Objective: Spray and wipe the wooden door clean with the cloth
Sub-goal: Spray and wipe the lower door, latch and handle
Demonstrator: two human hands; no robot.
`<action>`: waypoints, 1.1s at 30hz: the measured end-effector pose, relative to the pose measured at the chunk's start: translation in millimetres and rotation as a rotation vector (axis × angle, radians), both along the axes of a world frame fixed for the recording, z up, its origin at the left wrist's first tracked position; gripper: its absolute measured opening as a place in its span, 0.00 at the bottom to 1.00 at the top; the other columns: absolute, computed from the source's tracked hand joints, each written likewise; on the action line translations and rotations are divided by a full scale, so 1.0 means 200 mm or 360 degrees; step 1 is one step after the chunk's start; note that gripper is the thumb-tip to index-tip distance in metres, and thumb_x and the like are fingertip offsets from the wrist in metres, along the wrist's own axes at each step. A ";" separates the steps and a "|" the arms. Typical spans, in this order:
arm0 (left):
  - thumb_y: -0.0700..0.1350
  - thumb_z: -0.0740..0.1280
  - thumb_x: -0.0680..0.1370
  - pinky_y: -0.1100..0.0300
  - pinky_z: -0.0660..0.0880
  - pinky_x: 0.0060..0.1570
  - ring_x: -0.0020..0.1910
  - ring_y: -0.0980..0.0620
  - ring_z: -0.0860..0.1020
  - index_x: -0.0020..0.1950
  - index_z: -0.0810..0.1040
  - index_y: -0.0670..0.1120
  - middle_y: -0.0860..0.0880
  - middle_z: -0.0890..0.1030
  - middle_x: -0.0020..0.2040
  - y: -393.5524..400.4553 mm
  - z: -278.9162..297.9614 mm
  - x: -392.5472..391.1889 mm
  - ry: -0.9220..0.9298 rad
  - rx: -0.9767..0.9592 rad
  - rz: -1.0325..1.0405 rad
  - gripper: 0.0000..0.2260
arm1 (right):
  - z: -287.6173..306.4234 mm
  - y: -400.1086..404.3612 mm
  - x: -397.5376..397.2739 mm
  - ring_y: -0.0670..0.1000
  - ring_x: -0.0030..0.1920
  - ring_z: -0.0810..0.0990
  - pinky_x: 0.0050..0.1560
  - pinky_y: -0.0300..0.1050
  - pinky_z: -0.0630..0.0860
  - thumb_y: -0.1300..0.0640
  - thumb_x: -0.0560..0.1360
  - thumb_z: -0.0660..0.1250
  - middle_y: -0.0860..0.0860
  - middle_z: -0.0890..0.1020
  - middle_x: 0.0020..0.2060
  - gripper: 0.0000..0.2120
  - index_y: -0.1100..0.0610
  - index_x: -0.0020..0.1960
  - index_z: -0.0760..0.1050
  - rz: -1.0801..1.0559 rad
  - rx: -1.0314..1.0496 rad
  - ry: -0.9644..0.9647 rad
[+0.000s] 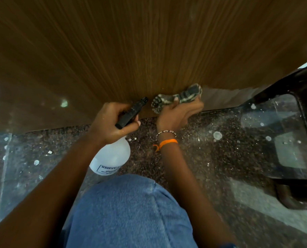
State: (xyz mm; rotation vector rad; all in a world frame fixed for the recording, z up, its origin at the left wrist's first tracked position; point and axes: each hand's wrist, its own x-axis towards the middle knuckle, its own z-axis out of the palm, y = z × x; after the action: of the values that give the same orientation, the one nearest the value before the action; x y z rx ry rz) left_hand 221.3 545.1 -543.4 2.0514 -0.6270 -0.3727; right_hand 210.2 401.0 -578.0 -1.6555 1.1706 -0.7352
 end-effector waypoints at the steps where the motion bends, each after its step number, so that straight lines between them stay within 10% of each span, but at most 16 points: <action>1: 0.55 0.67 0.67 0.63 0.70 0.32 0.29 0.57 0.76 0.38 0.79 0.45 0.49 0.79 0.32 -0.01 0.01 0.00 0.0019 -0.0030 -0.0013 0.14 | -0.05 -0.03 0.02 0.59 0.59 0.70 0.56 0.49 0.67 0.71 0.75 0.61 0.62 0.64 0.66 0.21 0.68 0.65 0.60 -0.0068 0.0303 0.0063; 4: 0.54 0.67 0.68 0.63 0.69 0.31 0.29 0.57 0.75 0.38 0.79 0.43 0.47 0.78 0.31 -0.07 0.04 0.00 0.0056 -0.0085 -0.0090 0.15 | -0.19 -0.12 0.05 0.60 0.61 0.69 0.61 0.47 0.63 0.71 0.76 0.58 0.62 0.61 0.68 0.21 0.67 0.67 0.56 -0.0204 0.0900 0.0101; 8: 0.58 0.65 0.66 0.52 0.72 0.30 0.30 0.47 0.77 0.36 0.78 0.46 0.47 0.78 0.30 -0.19 0.03 0.00 -0.0052 0.0179 -0.0204 0.16 | -0.28 -0.13 -0.01 0.52 0.55 0.68 0.61 0.40 0.64 0.75 0.74 0.60 0.67 0.67 0.63 0.19 0.68 0.62 0.60 -0.0027 0.0819 -0.0073; 12: 0.60 0.63 0.65 0.61 0.60 0.27 0.25 0.59 0.67 0.28 0.68 0.53 0.55 0.68 0.24 -0.34 0.11 -0.02 -0.0290 0.0476 -0.0271 0.13 | -0.32 -0.17 -0.08 0.52 0.57 0.71 0.63 0.42 0.69 0.75 0.74 0.61 0.68 0.69 0.65 0.25 0.69 0.68 0.57 0.0092 0.0890 -0.0208; 15: 0.60 0.64 0.67 0.59 0.61 0.32 0.30 0.50 0.70 0.31 0.71 0.49 0.55 0.68 0.26 -0.45 0.15 -0.01 -0.0462 0.0672 -0.0326 0.15 | -0.27 -0.21 -0.13 0.46 0.54 0.68 0.52 0.29 0.67 0.69 0.77 0.61 0.63 0.71 0.66 0.24 0.65 0.72 0.60 0.0130 0.0743 -0.0057; 21: 0.58 0.67 0.69 0.60 0.60 0.29 0.30 0.50 0.70 0.33 0.70 0.52 0.57 0.69 0.26 -0.40 0.15 -0.01 -0.0484 0.0686 -0.0230 0.12 | -0.04 -0.16 -0.12 0.61 0.62 0.72 0.67 0.53 0.68 0.63 0.72 0.64 0.64 0.70 0.62 0.24 0.64 0.66 0.63 0.0118 0.0230 -0.0351; 27: 0.58 0.63 0.66 0.64 0.59 0.28 0.26 0.61 0.69 0.32 0.71 0.50 0.55 0.70 0.24 -0.31 0.15 -0.02 -0.0330 0.0664 -0.0185 0.12 | 0.02 -0.20 -0.12 0.42 0.60 0.66 0.64 0.26 0.59 0.71 0.74 0.65 0.55 0.65 0.59 0.22 0.69 0.67 0.66 0.0142 -0.0458 -0.0569; 33: 0.62 0.61 0.64 0.63 0.60 0.27 0.26 0.61 0.68 0.33 0.74 0.47 0.54 0.69 0.24 -0.35 0.10 -0.03 -0.0340 0.0646 -0.0210 0.18 | -0.20 -0.26 -0.04 0.59 0.61 0.71 0.58 0.41 0.67 0.73 0.74 0.62 0.64 0.67 0.63 0.28 0.62 0.72 0.62 -0.0254 0.0489 -0.0328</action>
State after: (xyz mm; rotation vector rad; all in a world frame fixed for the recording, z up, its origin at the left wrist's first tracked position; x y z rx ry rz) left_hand 215.8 475.1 -523.1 2.4656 -0.8757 -0.3835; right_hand 202.7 348.6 -618.3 -1.2141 1.2088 -0.7626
